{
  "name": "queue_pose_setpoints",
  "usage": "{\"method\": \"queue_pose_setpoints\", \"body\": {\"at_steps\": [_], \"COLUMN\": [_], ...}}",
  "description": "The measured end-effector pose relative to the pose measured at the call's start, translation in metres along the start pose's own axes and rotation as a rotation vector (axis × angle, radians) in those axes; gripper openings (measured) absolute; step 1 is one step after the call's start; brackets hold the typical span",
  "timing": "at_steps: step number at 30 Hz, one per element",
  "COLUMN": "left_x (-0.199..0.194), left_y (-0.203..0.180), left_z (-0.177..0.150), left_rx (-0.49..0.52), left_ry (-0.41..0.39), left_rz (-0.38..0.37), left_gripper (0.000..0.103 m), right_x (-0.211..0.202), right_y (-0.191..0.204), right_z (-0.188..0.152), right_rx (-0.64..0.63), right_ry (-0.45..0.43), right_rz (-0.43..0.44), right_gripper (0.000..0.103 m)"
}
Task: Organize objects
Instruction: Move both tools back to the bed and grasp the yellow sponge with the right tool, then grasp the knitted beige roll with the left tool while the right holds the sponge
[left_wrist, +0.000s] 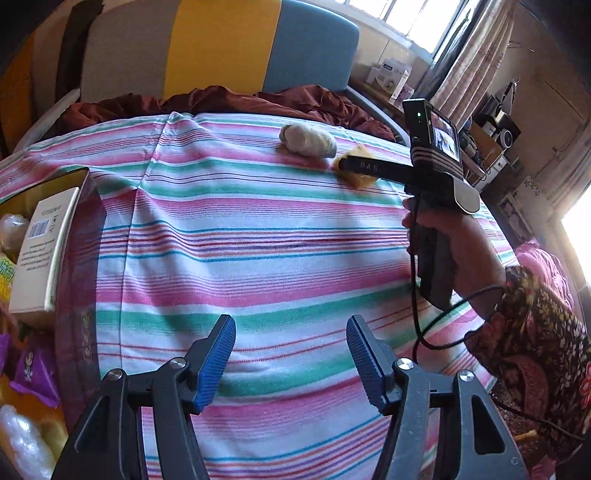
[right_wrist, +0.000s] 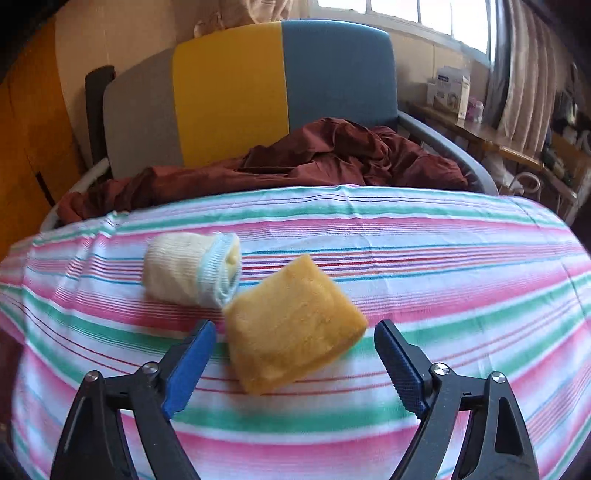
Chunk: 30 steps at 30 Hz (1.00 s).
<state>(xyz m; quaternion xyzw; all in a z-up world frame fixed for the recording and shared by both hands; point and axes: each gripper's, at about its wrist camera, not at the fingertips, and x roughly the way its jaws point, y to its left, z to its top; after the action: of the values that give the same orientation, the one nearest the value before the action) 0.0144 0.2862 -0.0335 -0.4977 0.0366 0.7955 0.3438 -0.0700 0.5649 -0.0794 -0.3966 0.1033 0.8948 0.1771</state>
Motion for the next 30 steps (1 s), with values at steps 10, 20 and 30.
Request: {"method": "queue_pose_setpoints", "body": {"at_steps": [10,20,30], "left_x": [0.027,0.062,0.103], "left_y": [-0.007,-0.014,-0.030], "left_z": [0.044,0.100,0.171], "left_rx": [-0.071,-0.082,0.003], "left_ry": [0.004,-0.018,-0.162], "left_rz": [-0.010,0.028,0.089], "left_gripper": [0.064,0.067,0.085], "right_x": [-0.011,-0.031,-0.028], "right_y": [-0.007,-0.030,-0.024], "right_z": [-0.010,-0.035,-0.040], "right_rx": [0.040,0.105,0.082], "right_ry": [-0.015,0.016,0.002], "right_rz": [0.008,-0.107,-0.142], "right_gripper": [0.067,0.068,0.071]}}
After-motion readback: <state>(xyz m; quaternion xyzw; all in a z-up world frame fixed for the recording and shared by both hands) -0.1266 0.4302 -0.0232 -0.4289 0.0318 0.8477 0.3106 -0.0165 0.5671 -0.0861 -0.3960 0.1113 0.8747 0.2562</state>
